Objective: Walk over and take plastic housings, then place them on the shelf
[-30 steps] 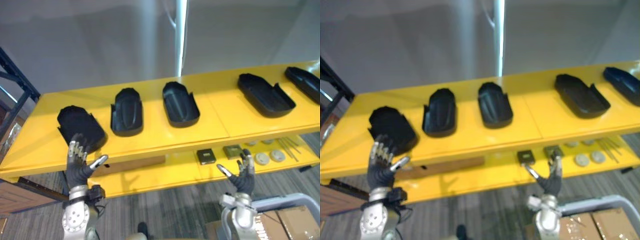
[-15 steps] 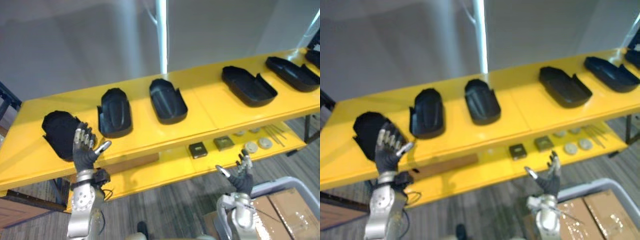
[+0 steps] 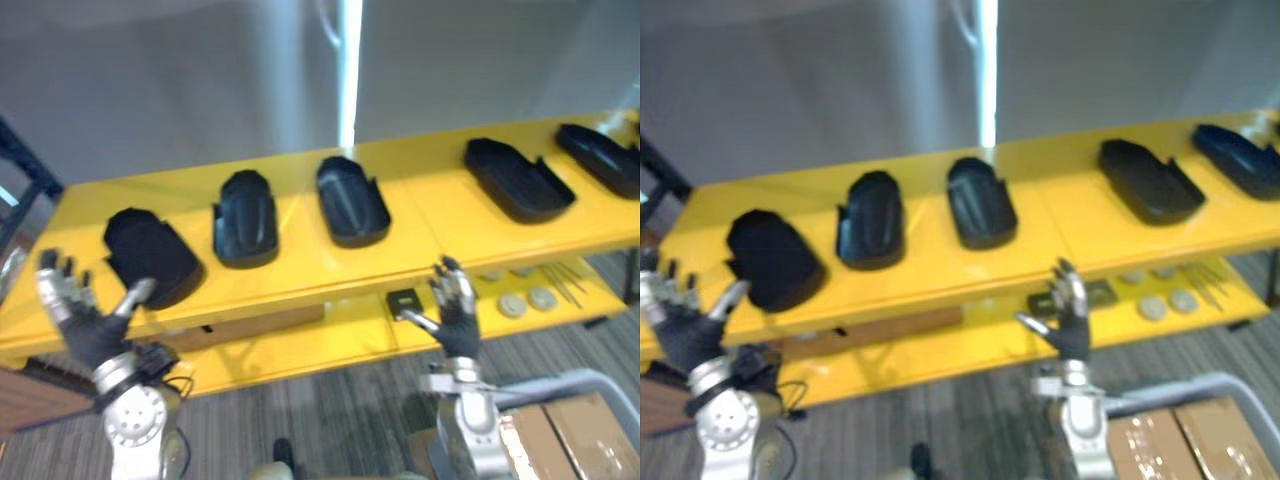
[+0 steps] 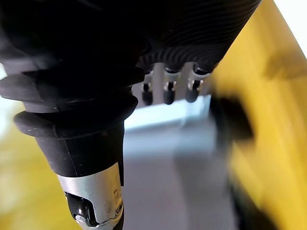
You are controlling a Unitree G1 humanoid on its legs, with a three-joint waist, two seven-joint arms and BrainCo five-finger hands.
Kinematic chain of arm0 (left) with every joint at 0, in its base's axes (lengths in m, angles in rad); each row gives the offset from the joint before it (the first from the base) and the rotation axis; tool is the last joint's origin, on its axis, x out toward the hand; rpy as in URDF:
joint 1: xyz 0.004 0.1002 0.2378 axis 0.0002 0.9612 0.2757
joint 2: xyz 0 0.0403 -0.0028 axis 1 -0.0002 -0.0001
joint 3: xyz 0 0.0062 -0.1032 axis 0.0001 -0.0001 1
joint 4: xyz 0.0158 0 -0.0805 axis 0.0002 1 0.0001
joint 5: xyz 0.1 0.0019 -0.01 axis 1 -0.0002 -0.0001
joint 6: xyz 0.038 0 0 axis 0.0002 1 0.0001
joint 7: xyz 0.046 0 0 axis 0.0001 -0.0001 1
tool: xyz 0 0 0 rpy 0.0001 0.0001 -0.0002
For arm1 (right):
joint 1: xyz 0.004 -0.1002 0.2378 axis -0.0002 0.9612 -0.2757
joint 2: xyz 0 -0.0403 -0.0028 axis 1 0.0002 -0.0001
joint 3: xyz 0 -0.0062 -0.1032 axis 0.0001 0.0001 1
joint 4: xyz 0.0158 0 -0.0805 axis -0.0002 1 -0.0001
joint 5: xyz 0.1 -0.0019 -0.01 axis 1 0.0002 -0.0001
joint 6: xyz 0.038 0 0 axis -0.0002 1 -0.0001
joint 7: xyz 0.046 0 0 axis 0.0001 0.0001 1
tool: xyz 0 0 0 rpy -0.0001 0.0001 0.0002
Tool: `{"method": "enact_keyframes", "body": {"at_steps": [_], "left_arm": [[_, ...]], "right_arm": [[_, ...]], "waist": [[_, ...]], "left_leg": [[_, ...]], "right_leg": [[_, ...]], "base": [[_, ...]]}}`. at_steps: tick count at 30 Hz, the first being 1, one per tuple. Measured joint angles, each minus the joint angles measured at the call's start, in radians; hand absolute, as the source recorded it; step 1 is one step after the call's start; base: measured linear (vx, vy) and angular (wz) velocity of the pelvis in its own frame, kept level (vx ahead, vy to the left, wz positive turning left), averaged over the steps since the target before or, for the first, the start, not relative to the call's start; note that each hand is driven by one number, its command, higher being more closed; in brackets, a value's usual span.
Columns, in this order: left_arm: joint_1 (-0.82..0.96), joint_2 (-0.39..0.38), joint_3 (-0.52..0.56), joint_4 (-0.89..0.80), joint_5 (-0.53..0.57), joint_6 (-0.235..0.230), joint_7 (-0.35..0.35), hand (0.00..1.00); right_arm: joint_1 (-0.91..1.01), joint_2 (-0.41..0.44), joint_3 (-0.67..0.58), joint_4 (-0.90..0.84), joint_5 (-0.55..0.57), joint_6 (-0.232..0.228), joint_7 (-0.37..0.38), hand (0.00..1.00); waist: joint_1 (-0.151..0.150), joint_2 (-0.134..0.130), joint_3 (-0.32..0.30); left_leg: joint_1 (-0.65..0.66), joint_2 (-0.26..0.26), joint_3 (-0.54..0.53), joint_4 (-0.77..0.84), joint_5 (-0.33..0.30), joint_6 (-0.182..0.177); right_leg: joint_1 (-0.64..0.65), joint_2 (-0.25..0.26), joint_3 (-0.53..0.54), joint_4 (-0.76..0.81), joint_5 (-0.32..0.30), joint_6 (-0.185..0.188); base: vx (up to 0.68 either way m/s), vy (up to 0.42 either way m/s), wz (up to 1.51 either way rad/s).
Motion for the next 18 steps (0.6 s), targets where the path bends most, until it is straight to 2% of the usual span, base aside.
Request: {"method": "enact_keyframes", "body": {"at_steps": [2, 3, 4, 7, 9, 12, 14, 16, 18], "left_arm": [[0.061, -0.040, 0.060, -0.010, -0.008, -0.003, -0.002, 0.00], [0.073, -0.053, 0.069, -0.010, -0.017, -0.004, -0.011, 0.00], [0.107, -0.089, 0.093, -0.011, -0.044, -0.005, -0.042, 0.00], [0.169, -0.126, 0.113, -0.019, -0.115, -0.019, -0.153, 0.00], [0.187, -0.141, 0.110, -0.021, -0.121, -0.033, -0.177, 0.00], [0.175, -0.141, 0.083, -0.046, -0.109, -0.048, -0.177, 0.00], [0.150, -0.140, 0.081, -0.076, -0.108, -0.073, -0.178, 0.00], [0.092, -0.118, 0.081, -0.083, -0.092, -0.085, -0.173, 0.00], [0.046, -0.090, 0.072, -0.074, -0.060, -0.084, -0.163, 0.00]], "right_arm": [[-0.083, 0.004, 0.064, 0.004, 0.000, 0.006, 0.038, 0.00], [-0.096, 0.007, 0.071, 0.007, 0.000, 0.009, 0.045, 0.00], [-0.126, 0.011, 0.085, 0.023, -0.002, 0.030, 0.047, 0.00], [-0.161, 0.012, 0.109, 0.052, -0.033, 0.077, 0.039, 0.00], [-0.173, 0.015, 0.128, 0.061, -0.051, 0.085, 0.038, 0.00], [-0.176, 0.029, 0.150, 0.111, -0.061, 0.101, 0.017, 0.00], [-0.171, 0.028, 0.158, 0.116, -0.060, 0.099, 0.017, 0.00], [-0.160, 0.026, 0.170, 0.116, -0.061, 0.095, 0.017, 0.00], [-0.152, 0.022, 0.176, 0.115, -0.062, 0.094, 0.016, 0.00]], "waist": [[0.049, -0.002, 0.000], [0.057, -0.004, -0.001], [0.088, -0.009, 0.001], [0.125, -0.023, -0.002], [0.131, -0.032, -0.002], [0.128, -0.054, 0.006], [0.127, -0.062, 0.006], [0.112, -0.064, 0.004], [0.093, -0.057, 0.007]], "left_leg": [[-0.027, -0.016, -0.073, 0.003, 0.012, 0.004], [-0.033, -0.023, -0.092, 0.003, 0.016, 0.006], [-0.036, -0.040, -0.127, 0.003, 0.018, 0.008], [-0.042, -0.060, -0.120, 0.003, 0.011, 0.026], [-0.050, -0.066, -0.120, 0.004, 0.014, 0.032], [-0.088, -0.076, -0.111, 0.130, -0.048, 0.045], [-0.085, -0.078, -0.089, 0.150, -0.083, 0.048], [-0.084, -0.082, -0.065, 0.144, -0.088, 0.050], [-0.082, -0.074, -0.067, 0.126, -0.085, 0.054]], "right_leg": [[0.027, 0.002, -0.078, -0.003, -0.007, 0.007], [0.036, 0.001, -0.102, -0.002, -0.011, 0.007], [0.064, -0.006, -0.153, 0.000, -0.022, 0.015], [0.097, -0.027, -0.220, 0.022, -0.044, 0.015], [0.091, -0.038, -0.221, 0.041, -0.050, 0.013], [0.095, -0.065, -0.210, 0.084, -0.049, 0.013], [0.090, -0.082, -0.192, 0.106, -0.050, 0.011], [0.059, -0.112, -0.181, 0.163, -0.065, -0.016], [0.026, -0.119, -0.143, 0.227, -0.051, -0.042]], "base": [[0.02, -0.040, 0.90], [0.02, -0.030, 1.14], [0.02, -0.015, 0.86], [0.02, 0.009, 0.72], [0.03, 0.021, 0.32], [0.03, 0.054, -0.04], [-0.01, 0.065, -0.29], [-0.04, 0.047, -0.16], [-0.03, 0.042, 0.10]]}}
